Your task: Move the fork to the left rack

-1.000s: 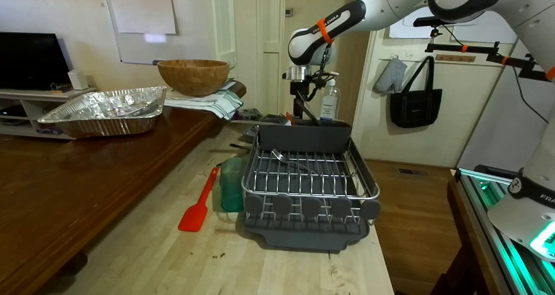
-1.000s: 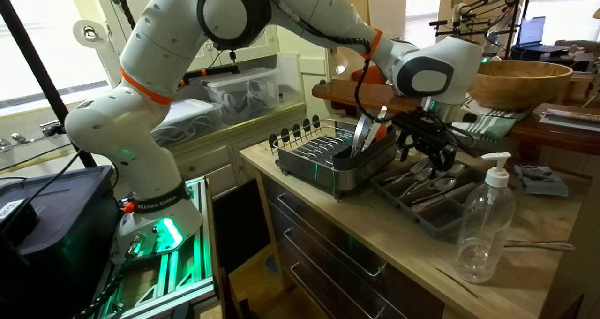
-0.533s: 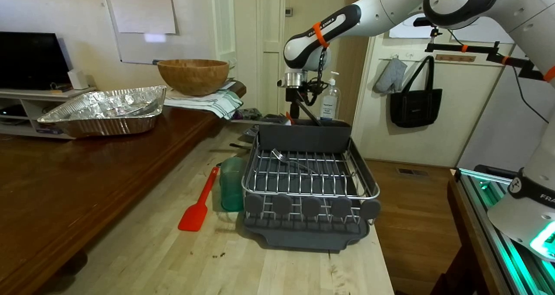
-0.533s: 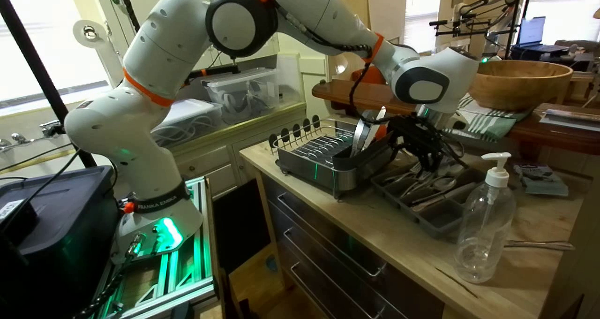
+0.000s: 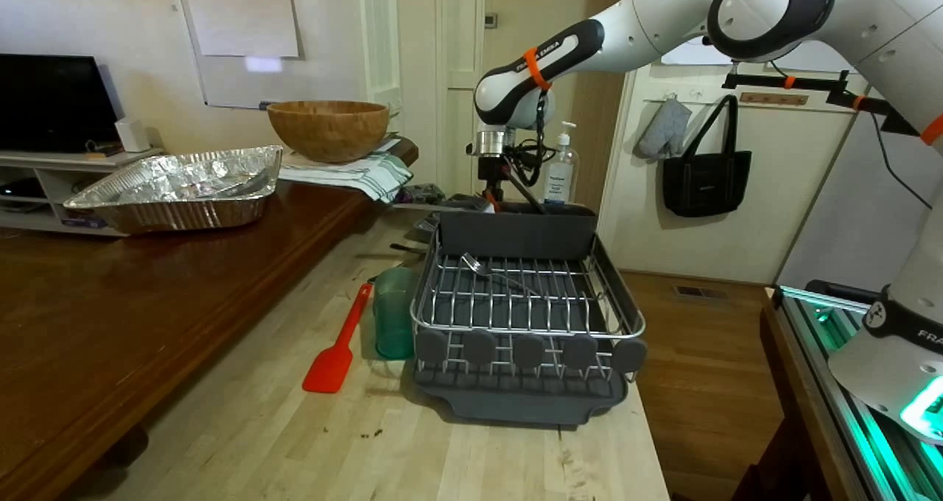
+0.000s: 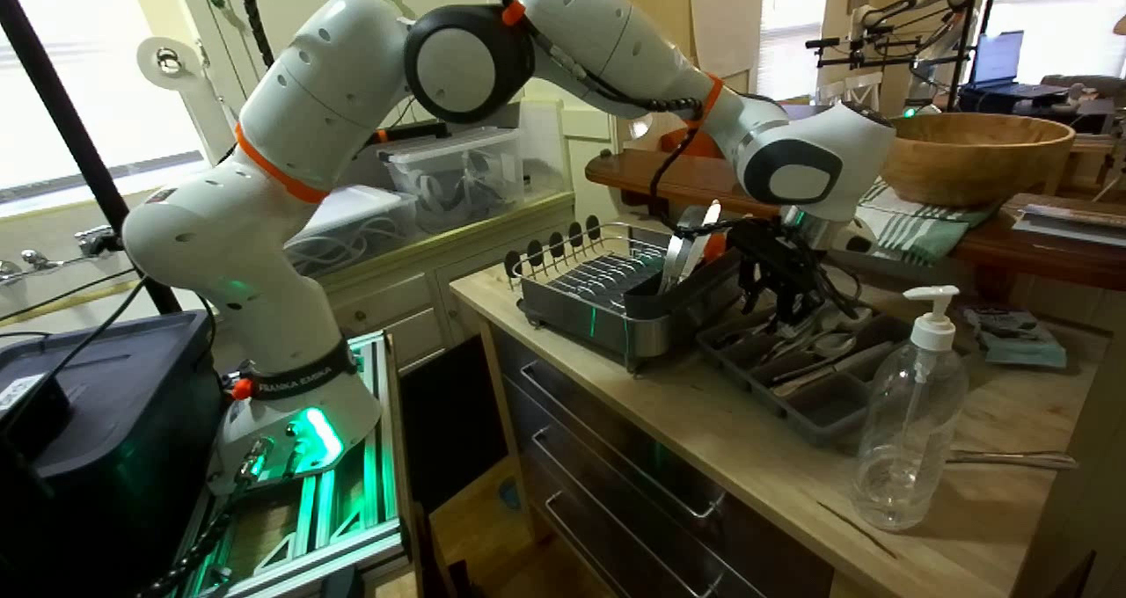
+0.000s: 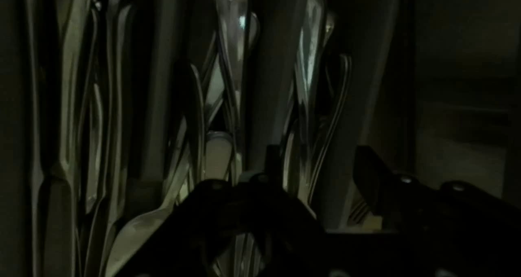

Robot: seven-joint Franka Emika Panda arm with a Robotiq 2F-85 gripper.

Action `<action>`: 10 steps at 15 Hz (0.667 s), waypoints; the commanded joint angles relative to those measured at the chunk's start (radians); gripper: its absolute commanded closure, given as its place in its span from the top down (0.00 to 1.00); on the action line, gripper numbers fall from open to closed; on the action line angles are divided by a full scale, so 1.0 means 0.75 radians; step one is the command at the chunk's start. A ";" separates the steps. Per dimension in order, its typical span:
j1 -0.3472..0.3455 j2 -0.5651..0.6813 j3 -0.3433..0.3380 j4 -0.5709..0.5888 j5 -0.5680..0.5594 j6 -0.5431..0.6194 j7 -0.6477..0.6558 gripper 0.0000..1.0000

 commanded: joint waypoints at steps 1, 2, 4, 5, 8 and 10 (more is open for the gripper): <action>0.037 0.110 -0.007 0.133 0.014 0.015 0.127 0.39; 0.043 0.123 -0.007 0.150 0.009 0.022 0.154 0.44; 0.055 0.156 -0.009 0.184 0.002 0.030 0.201 0.46; 0.062 0.170 -0.011 0.198 -0.003 0.033 0.219 0.46; 0.075 0.186 -0.026 0.219 -0.018 0.052 0.259 0.47; 0.073 0.202 -0.031 0.247 -0.014 0.040 0.292 0.34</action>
